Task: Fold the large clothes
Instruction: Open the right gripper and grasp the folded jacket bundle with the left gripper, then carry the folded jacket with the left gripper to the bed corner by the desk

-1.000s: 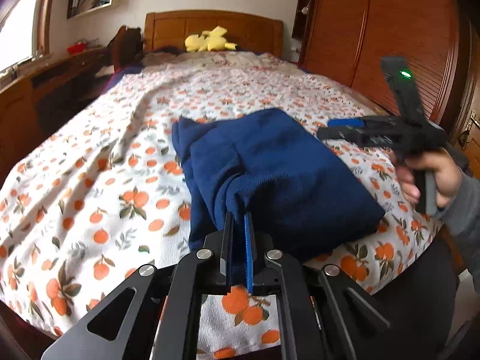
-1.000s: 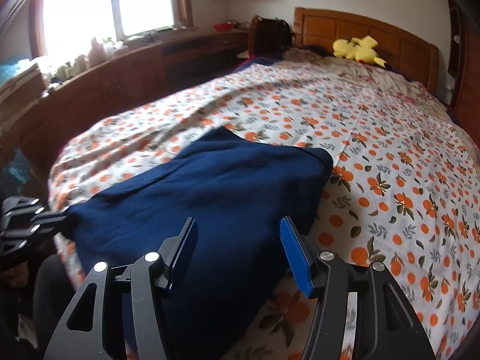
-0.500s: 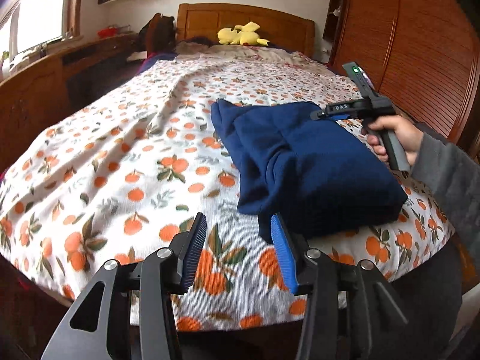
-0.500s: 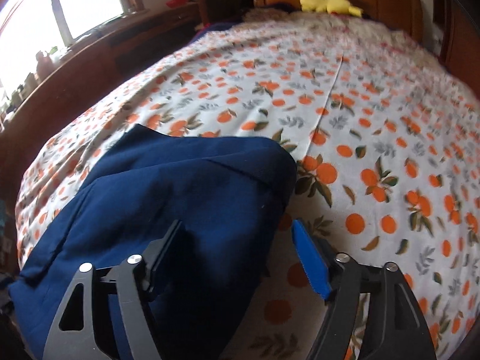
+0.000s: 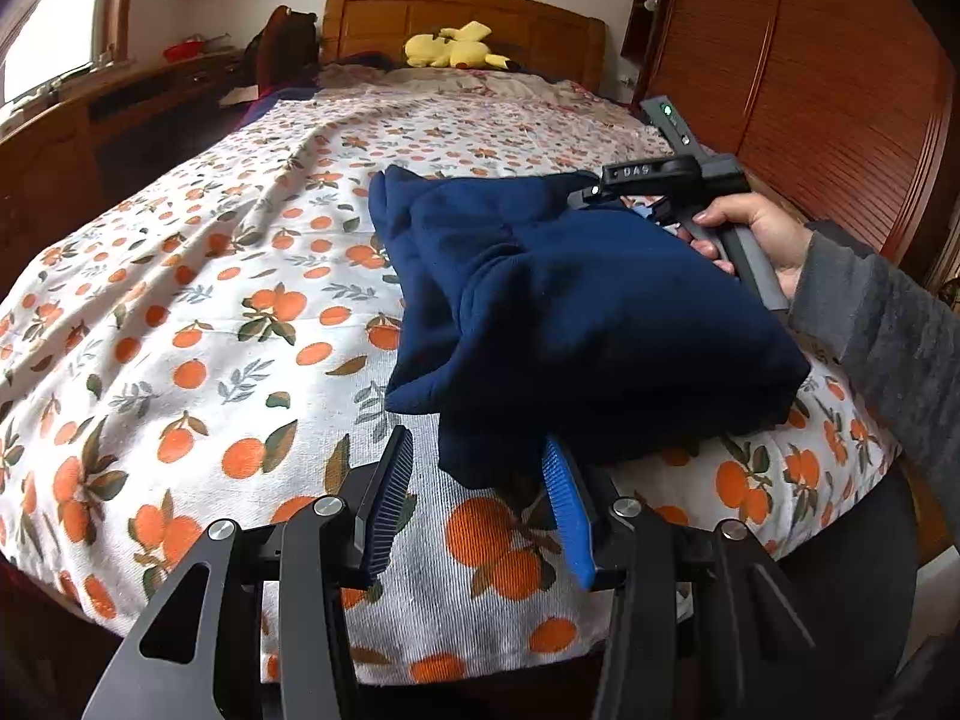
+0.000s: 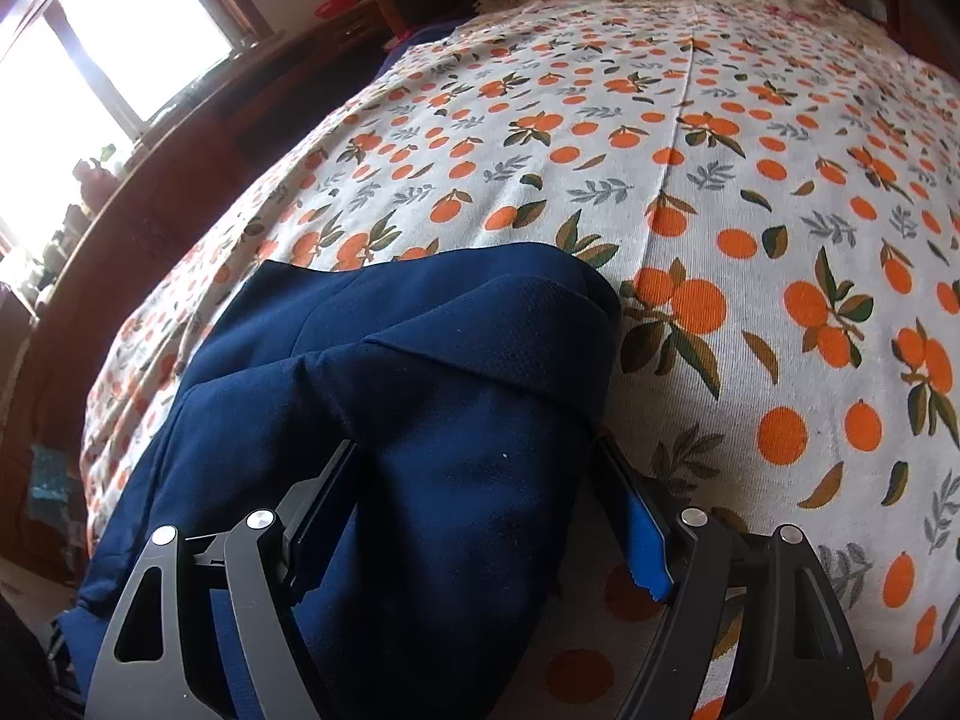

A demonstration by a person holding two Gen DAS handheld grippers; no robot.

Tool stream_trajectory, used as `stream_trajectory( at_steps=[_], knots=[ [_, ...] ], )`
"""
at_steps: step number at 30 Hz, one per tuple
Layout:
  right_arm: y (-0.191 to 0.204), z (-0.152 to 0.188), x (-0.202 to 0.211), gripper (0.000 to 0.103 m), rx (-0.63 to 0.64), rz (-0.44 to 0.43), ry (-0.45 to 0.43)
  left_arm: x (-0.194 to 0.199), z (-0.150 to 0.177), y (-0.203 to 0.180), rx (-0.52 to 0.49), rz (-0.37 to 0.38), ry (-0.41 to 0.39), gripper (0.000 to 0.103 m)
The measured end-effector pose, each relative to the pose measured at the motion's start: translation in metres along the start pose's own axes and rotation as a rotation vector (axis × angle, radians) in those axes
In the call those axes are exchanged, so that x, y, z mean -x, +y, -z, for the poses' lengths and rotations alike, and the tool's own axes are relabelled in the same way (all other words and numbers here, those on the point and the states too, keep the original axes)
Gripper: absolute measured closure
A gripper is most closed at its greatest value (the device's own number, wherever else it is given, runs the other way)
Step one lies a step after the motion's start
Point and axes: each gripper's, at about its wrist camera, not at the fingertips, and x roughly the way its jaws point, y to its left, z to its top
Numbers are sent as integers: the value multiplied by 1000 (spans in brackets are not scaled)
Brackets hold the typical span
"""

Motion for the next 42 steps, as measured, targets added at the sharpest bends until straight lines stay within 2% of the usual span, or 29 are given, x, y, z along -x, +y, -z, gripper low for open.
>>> stream_trajectory(
  at_steps=[1, 3, 4, 5, 6, 8, 10, 13, 17, 22, 30, 42],
  knots=[
    [0, 0, 0, 30, -5, -4, 1, -3, 0, 0, 3, 5, 3, 56],
    [1, 0, 0, 38, -11, -19, 4, -7, 1, 2, 13, 16, 8, 56],
    [3, 0, 0, 50, -9, -30, 9, -8, 1, 2, 15, 24, 7, 60],
    [7, 1, 1, 59, 4, -40, 8, -10, 2, 2, 18, 58, 15, 74],
    [11, 1, 3, 66, 19, -40, 4, -13, 2, 2, 23, 66, 20, 81],
    [18, 0, 10, 87, 42, -26, -11, -13, 2, 5, 36, 93, 10, 87],
    [26, -2, 21, 92, 68, 1, -39, -8, 0, 7, 43, 109, -14, 89],
    [47, -6, 43, 94, 119, 35, -111, 4, -5, 12, 42, 115, -52, 90],
    [84, -10, 65, 95, 171, 53, -192, 24, -12, 28, 54, 82, -111, 91],
    [134, -25, 74, 95, 222, 33, -258, 65, -22, 75, 79, 11, -194, 91],
    [246, -52, 45, 95, 325, -5, -277, 119, -25, 153, 115, -137, -265, 91],
    [398, -69, -17, 95, 434, -101, -277, 162, -19, 275, 241, -370, -283, 92]
  ],
)
